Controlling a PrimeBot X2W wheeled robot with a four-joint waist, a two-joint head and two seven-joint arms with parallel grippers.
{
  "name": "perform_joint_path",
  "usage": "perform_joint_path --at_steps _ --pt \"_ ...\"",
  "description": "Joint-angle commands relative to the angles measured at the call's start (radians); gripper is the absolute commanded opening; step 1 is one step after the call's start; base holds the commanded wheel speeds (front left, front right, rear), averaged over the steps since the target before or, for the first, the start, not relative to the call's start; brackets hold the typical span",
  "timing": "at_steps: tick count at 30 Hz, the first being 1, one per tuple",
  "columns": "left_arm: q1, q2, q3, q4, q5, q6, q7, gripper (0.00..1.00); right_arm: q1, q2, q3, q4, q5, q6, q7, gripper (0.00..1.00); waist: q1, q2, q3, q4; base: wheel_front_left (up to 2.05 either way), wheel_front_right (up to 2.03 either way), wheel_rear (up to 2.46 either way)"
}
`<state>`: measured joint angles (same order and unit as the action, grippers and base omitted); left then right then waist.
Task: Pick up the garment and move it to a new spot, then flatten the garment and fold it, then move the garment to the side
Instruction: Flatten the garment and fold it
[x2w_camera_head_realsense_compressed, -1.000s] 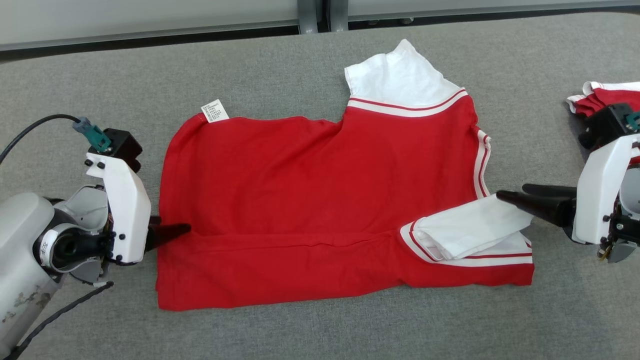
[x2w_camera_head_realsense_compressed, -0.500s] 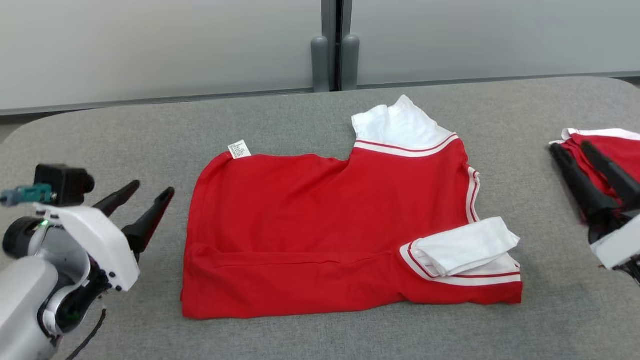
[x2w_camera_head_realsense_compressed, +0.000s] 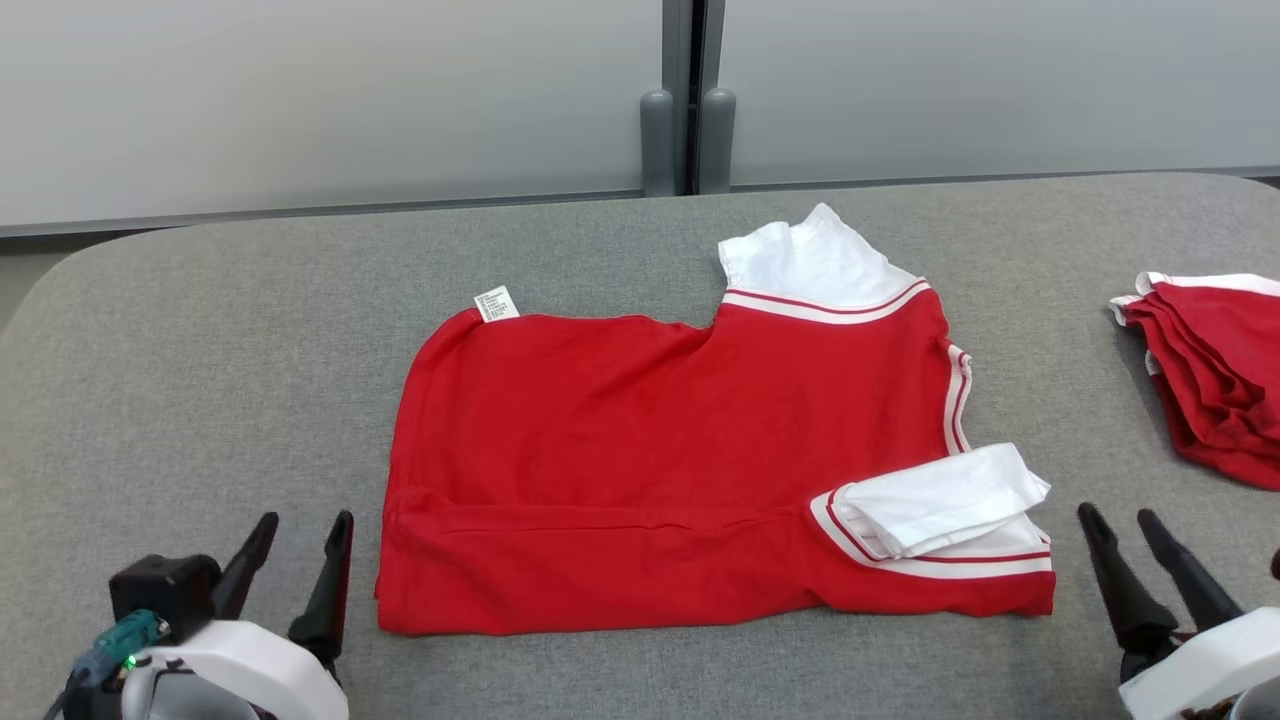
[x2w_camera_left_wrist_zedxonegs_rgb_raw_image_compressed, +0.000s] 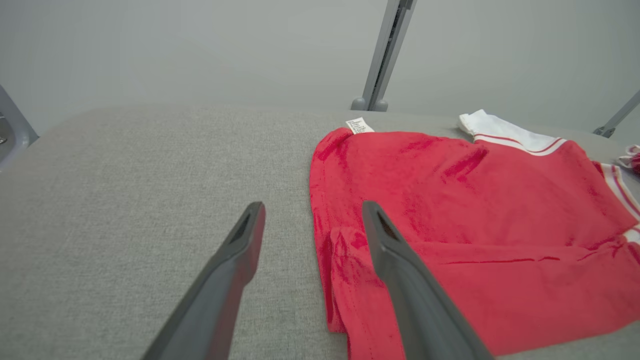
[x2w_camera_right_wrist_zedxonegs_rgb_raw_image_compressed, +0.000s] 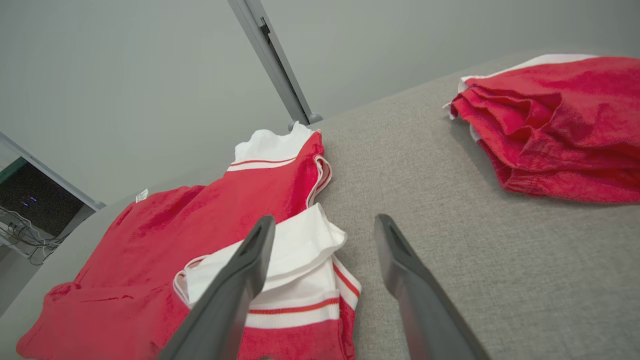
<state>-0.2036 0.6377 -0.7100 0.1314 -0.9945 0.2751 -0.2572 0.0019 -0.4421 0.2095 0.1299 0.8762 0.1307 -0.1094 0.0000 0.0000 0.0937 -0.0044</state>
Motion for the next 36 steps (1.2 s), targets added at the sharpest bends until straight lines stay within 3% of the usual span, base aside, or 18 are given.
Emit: perform_joint_path --at_steps 1,10,19,20,22,23,24,25,26,30,36 --pt "0.011 -0.006 0.001 0.007 0.007 0.001 -0.006 1.0 0.004 0.005 0.006 0.016 -0.007 0.0 0.014 1.0 0.0 0.0 0.009 -0.001 0.0 0.0 0.0" --pt "-0.015 -0.054 -0.089 0.132 -0.011 -0.061 0.128 1.0 -0.094 0.056 0.08 0.212 -0.044 0.0 0.108 1.0 0.0 0.0 0.038 0.005 0.0 0.0 0.0" --pt "-0.072 -0.099 -0.136 0.21 -0.034 -0.115 0.236 1.0 -0.151 0.087 0.155 0.298 -0.003 0.0 0.217 1.0 0.0 0.0 0.05 0.01 0.0 0.0 0.0" --pt "-0.076 -0.103 -0.138 0.217 -0.039 -0.119 0.243 1.0 -0.154 0.087 0.16 0.298 0.002 0.0 0.218 0.96 0.0 0.0 0.051 0.01 0.0 0.0 0.0" --pt "-0.079 -0.11 -0.149 0.225 -0.049 -0.132 0.274 1.0 -0.157 0.086 0.173 0.298 0.01 0.0 0.222 0.76 0.0 0.0 0.052 0.007 0.0 0.0 0.0" --pt "-0.078 -0.114 -0.153 0.226 -0.057 -0.136 0.286 0.96 -0.159 0.084 0.177 0.299 0.014 0.0 0.221 0.63 0.0 0.0 0.052 0.006 0.0 0.0 0.0" --pt "-0.078 -0.116 -0.155 0.224 -0.06 -0.14 0.294 0.71 -0.161 0.081 0.181 0.297 0.016 0.0 0.216 0.45 0.0 0.0 0.052 0.005 0.0 0.0 0.0" --pt "-0.08 -0.117 -0.153 0.224 -0.061 -0.14 0.292 0.42 -0.163 0.079 0.184 0.295 0.017 0.0 0.211 0.15 0.0 0.0 0.052 0.004 0.0 0.0 0.0" --pt "-0.083 -0.117 -0.146 0.227 -0.059 -0.135 0.281 0.0 -0.166 0.076 0.186 0.292 0.019 0.0 0.204 0.0 0.0 0.0 0.052 0.003 0.0 0.0 0.0" --pt "-0.085 -0.113 -0.146 0.246 -0.062 -0.139 0.283 0.0 -0.176 0.068 0.198 0.289 0.025 0.0 0.182 0.0 0.0 0.0 0.043 -0.001 0.0 0.0 0.0" --pt "-0.051 -0.065 -0.139 0.177 -0.062 -0.121 0.283 0.0 -0.154 0.029 0.221 0.251 0.069 0.0 0.22 0.0 0.0 0.0 0.005 -0.006 0.0 0.0 0.0"
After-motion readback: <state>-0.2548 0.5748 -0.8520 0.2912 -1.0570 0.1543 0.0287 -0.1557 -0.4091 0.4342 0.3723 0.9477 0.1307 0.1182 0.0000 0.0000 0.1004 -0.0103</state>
